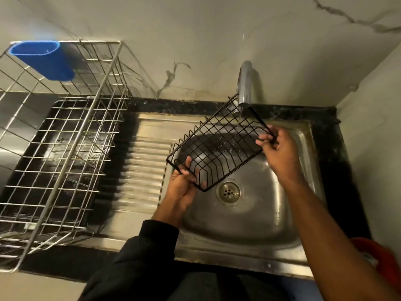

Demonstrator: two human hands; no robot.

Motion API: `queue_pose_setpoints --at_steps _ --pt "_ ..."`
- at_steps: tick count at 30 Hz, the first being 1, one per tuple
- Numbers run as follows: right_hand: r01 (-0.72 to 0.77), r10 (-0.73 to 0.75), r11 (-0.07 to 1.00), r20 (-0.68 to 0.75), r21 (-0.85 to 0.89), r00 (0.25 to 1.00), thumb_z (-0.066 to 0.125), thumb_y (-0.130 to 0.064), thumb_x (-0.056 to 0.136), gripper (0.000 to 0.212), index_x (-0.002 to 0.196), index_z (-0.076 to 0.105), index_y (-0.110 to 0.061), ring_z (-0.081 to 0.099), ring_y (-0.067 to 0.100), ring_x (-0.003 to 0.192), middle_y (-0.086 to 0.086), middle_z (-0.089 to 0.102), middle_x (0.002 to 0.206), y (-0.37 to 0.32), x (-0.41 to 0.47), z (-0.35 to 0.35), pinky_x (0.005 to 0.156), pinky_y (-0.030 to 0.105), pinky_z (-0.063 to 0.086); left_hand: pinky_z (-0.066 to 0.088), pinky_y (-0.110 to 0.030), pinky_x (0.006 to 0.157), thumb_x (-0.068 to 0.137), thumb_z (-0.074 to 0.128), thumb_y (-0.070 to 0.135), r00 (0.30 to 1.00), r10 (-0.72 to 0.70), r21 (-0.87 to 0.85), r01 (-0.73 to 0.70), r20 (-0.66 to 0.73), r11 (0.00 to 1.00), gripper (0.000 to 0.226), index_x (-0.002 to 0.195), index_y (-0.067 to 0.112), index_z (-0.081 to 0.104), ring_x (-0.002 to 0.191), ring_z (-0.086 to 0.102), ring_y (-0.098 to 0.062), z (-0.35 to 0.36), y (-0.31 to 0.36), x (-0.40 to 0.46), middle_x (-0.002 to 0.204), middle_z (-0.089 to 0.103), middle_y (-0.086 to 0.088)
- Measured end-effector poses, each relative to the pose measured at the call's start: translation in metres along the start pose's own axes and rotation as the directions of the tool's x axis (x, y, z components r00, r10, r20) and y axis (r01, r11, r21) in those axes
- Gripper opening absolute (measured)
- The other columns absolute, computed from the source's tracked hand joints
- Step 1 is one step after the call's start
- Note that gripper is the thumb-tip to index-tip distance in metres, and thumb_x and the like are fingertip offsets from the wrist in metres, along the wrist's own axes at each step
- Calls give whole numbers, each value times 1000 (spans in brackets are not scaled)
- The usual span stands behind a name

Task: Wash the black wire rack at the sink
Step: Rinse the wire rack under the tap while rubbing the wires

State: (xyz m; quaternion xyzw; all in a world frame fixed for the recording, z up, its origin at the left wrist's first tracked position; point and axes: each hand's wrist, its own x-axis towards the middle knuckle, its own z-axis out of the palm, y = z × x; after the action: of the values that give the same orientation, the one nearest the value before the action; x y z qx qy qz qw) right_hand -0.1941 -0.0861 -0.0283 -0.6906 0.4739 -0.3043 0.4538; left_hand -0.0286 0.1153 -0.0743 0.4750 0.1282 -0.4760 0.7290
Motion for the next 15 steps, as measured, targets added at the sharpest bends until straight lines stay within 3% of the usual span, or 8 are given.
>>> queue_pose_setpoints --at_steps 2,5,7,9,11,15 --pt "-2 1 1000 -25 -20 1000 67 -5 92 33 122 58 -15 69 -3 88 -12 67 93 -3 2 -6 87 32 59 47 -53 78 78 31 -28 1000 -2 25 1 16 1000 56 74 24 51 113 61 -21 4 -1 6 145 57 14" --pt "0 -1 1000 -59 -25 998 58 -6 98 26 123 57 -12 71 -1 85 -12 62 104 -6 3 -18 70 12 55 47 -54 79 76 33 -26 997 -2 35 0 79 999 57 60 24 54 120 58 -23 12 -3 11 148 56 11" --pt "-14 10 999 -80 -52 997 57 -9 99 24 122 56 -14 69 -9 79 -7 60 114 -4 4 -25 64 8 53 47 -55 81 76 34 -25 993 -11 38 6 116 999 56 57 25 54 121 58 -24 19 -4 15 148 55 10" --pt "-39 34 998 -108 -39 994 59 -10 99 24 122 56 -16 65 -16 81 -4 60 117 -3 7 -33 64 12 55 45 -59 89 76 34 -24 992 -26 49 20 121 999 54 58 24 53 126 58 -25 28 -4 20 147 57 9" --pt "-48 41 997 -117 -63 992 59 -13 98 24 122 55 -16 69 -7 84 -1 60 120 -2 9 -40 66 17 58 43 -62 94 74 34 -24 993 -42 69 35 114 997 52 59 23 51 128 58 -27 38 0 25 142 62 9" --pt "-80 71 995 -146 -58 987 59 -11 97 25 121 53 -15 68 5 88 3 60 118 1 8 -51 72 25 60 44 -53 79 72 35 -21 991 -30 180 5 134 984 50 57 23 54 120 59 -28 59 14 28 139 64 6"
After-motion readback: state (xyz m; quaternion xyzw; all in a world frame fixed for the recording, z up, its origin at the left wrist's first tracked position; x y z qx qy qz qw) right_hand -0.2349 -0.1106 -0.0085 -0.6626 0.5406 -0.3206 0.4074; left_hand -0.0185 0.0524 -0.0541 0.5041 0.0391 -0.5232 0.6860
